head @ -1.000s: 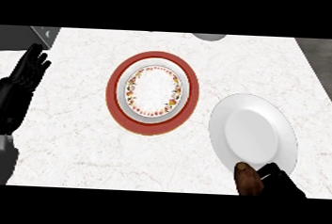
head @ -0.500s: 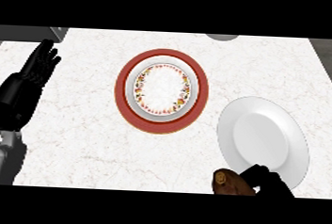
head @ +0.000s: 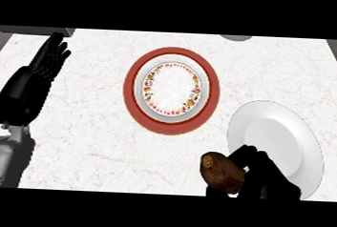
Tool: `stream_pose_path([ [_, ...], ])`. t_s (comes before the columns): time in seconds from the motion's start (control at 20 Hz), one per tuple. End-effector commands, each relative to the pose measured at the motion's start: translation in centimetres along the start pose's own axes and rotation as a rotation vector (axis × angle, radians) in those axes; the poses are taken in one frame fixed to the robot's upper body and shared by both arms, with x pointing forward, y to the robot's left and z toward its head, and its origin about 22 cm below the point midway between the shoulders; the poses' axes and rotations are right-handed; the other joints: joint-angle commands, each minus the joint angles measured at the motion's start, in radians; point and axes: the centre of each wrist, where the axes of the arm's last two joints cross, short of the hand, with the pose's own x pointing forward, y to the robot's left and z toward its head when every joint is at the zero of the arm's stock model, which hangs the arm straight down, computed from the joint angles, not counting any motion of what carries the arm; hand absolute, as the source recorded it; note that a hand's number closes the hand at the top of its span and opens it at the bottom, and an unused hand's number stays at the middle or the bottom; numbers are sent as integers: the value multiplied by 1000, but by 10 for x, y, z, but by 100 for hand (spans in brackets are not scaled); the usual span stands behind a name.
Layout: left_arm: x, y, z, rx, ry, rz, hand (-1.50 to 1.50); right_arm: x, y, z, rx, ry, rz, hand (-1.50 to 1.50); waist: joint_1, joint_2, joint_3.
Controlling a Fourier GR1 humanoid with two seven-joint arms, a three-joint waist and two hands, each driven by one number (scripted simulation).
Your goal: Pick the sweet potato from the plate and place it in the plate
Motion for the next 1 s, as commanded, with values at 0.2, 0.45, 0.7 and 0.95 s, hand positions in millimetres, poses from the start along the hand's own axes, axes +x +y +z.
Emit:
stream_pose_path([
  [0.2, -5, -7, -5, -27, -11, 20, 0, 34, 22, -49, 19, 270, -133, 150, 37, 16, 1],
  [0.45, 4, -9, -10, -52, -23, 19, 0, 50, 47, -83, 44, 314, -95, 150, 62, 15, 2],
  [0.7, 4, -12, -11, -62, -26, 18, 0, 59, 77, -129, 75, 361, -40, 150, 70, 18, 2],
  [0.95, 1, -21, -15, -66, -25, 15, 0, 63, 97, -153, 123, 428, -87, 150, 70, 19, 4],
])
